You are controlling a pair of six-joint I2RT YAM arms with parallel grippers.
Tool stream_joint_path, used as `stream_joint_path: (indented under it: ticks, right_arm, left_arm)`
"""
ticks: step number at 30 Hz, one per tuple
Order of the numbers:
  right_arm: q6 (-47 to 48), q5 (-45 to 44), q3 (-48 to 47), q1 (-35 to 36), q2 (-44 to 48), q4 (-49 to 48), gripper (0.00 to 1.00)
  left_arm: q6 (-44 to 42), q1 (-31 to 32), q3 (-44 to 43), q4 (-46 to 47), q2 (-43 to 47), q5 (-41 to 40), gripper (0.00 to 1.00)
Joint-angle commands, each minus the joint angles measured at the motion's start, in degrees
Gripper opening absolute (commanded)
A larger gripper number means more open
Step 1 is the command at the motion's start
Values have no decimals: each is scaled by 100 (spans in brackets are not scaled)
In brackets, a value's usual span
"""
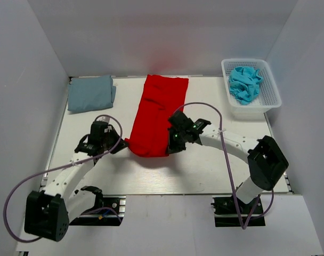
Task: Fold and stack the t-shirts
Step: Fold the folded rectangular tshirt in 1/3 of the way
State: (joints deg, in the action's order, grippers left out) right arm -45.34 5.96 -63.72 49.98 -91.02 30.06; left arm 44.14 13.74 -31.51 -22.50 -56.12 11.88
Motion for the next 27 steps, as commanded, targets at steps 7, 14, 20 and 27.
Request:
stream_joint_path:
  ticks: [7,14,20,27]
  right_arm:
    - [693,-244,-1702,-1068,-802,395,0]
    - [957,317,-2601,-1807,-1637,474,0]
    - [948,652,-3119,-2281,-2296,378,0]
    - [975,1144,-3857,-2651,-3035,220,0]
  left_arm:
    - [-274,24,-1726,1054,-1980,-414,0]
    - [-546,24,-3316,1283,-3536,-546,0]
    - [-661,24,-4337,1345,-4661,-371,0]
    - [-784,24,-5389,1696,-5786,-195,0]
